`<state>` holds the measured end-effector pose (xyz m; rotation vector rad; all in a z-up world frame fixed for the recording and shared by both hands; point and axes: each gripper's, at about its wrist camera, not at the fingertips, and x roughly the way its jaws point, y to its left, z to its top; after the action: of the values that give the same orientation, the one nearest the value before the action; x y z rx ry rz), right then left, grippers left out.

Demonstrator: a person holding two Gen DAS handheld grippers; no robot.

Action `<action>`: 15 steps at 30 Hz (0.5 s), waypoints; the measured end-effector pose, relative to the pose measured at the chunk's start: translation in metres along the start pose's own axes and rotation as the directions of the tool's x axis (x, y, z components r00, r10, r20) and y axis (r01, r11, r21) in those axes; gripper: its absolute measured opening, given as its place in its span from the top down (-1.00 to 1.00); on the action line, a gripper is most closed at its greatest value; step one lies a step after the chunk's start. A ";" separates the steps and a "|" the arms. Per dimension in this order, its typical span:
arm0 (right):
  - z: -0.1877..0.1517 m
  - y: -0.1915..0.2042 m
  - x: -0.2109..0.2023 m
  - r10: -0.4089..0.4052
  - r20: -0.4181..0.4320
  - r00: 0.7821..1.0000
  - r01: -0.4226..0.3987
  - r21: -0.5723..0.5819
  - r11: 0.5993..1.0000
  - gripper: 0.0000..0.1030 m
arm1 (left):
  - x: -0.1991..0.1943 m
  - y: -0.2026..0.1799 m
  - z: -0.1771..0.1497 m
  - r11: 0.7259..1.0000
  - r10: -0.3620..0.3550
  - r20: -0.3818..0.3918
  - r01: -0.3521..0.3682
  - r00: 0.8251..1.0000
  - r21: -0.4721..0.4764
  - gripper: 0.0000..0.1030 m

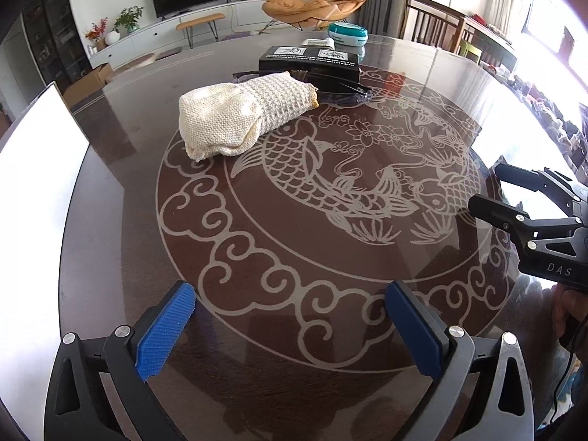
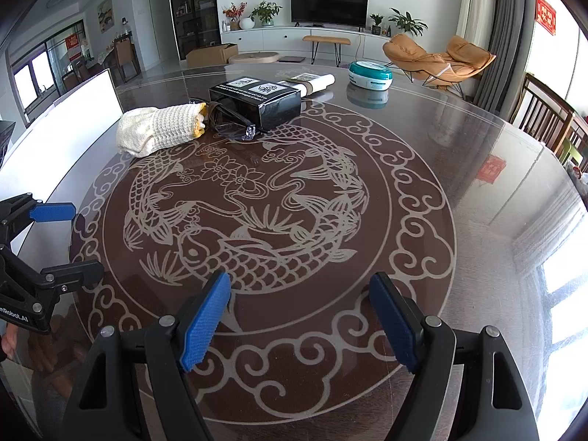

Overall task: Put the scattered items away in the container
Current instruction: 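Move the left tool onto the second white knit glove by the sunglasses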

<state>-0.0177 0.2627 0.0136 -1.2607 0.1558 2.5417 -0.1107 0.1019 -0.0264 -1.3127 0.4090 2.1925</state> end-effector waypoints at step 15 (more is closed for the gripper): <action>0.000 0.000 0.000 -0.001 0.000 1.000 0.001 0.002 1.000 -0.53 | 0.024 0.043 0.049 0.988 -0.078 0.018 0.075 0.997 0.138 -1.00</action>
<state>-0.0175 0.2627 0.0134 -1.2601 0.1573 2.5402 -0.1802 0.0997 -0.0244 -1.2077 0.4840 2.0758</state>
